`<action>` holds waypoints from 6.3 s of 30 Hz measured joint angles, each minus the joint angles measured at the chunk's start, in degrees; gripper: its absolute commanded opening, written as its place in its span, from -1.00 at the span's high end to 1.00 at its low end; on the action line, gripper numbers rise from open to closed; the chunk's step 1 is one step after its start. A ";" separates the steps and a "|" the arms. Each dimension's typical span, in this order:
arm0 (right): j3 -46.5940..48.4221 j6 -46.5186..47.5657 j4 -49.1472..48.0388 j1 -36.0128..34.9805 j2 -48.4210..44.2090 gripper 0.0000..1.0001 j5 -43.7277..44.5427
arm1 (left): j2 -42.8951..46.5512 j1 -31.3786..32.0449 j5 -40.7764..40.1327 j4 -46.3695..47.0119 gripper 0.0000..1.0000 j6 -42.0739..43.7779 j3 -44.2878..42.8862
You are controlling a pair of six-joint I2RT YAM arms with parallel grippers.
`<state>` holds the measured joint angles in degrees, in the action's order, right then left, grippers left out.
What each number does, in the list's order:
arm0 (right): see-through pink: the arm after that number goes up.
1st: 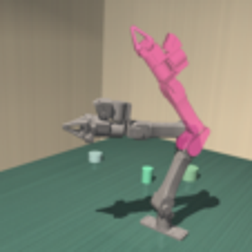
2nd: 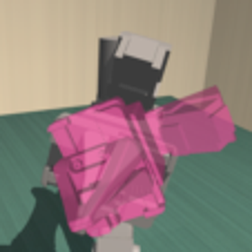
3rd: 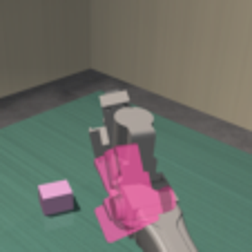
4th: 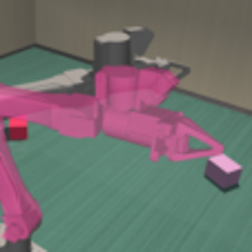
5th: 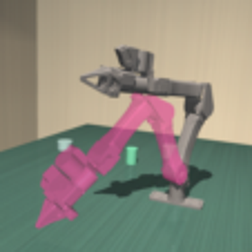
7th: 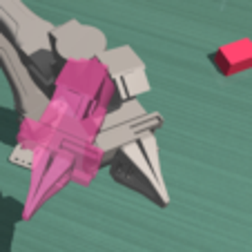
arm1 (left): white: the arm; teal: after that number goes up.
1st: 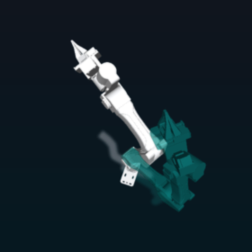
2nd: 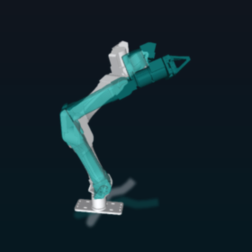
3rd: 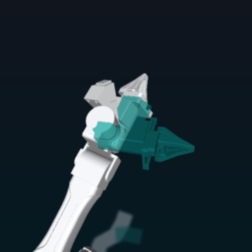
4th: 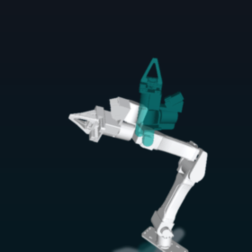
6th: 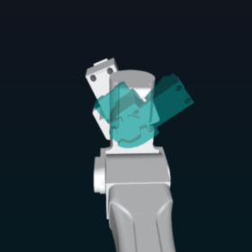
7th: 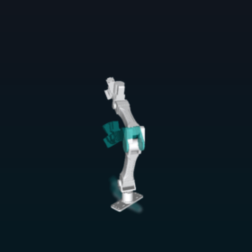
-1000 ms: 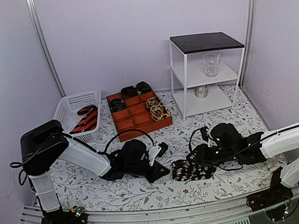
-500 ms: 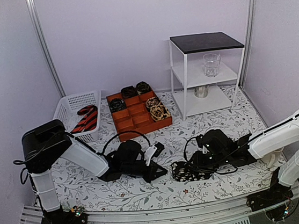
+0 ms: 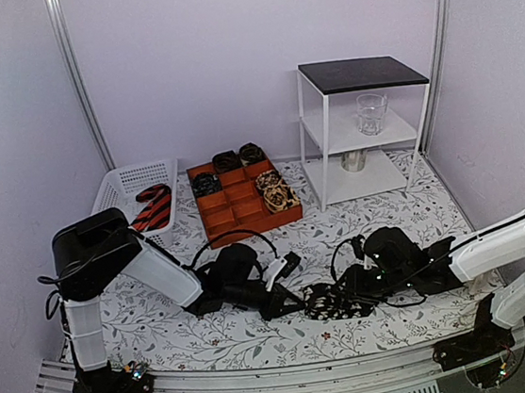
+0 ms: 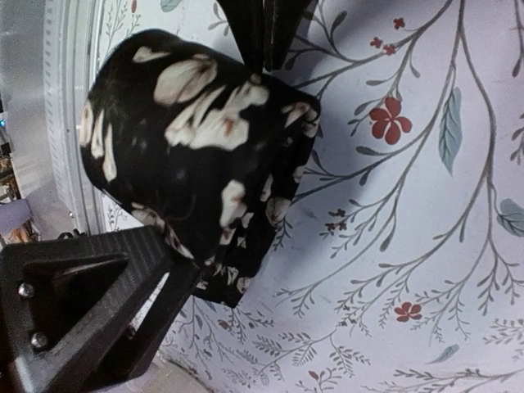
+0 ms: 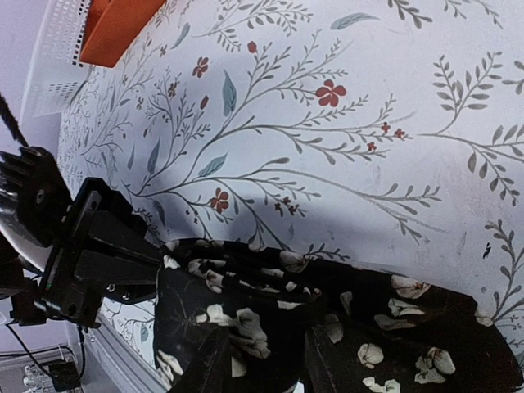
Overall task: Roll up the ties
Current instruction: Roll the tie at the center of the board.
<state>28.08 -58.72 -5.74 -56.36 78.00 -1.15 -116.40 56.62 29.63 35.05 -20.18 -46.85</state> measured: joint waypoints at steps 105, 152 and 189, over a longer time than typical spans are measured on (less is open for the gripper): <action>-7.19 1.03 0.20 0.55 -10.19 0.61 6.93 | -1.22 1.31 7.15 -8.00 1.00 -7.04 -14.71; -12.13 -3.41 4.17 1.31 -23.54 0.11 8.07 | -1.29 3.96 5.20 -13.51 1.00 -4.87 -19.85; -14.16 -3.06 0.72 1.79 -21.49 0.18 2.01 | 2.27 5.31 -9.16 -15.54 0.12 -16.35 -14.36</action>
<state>13.91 -61.78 -5.02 -54.57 56.51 0.86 -114.13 61.93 20.47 19.51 -36.53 -61.21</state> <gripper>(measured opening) 0.410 0.440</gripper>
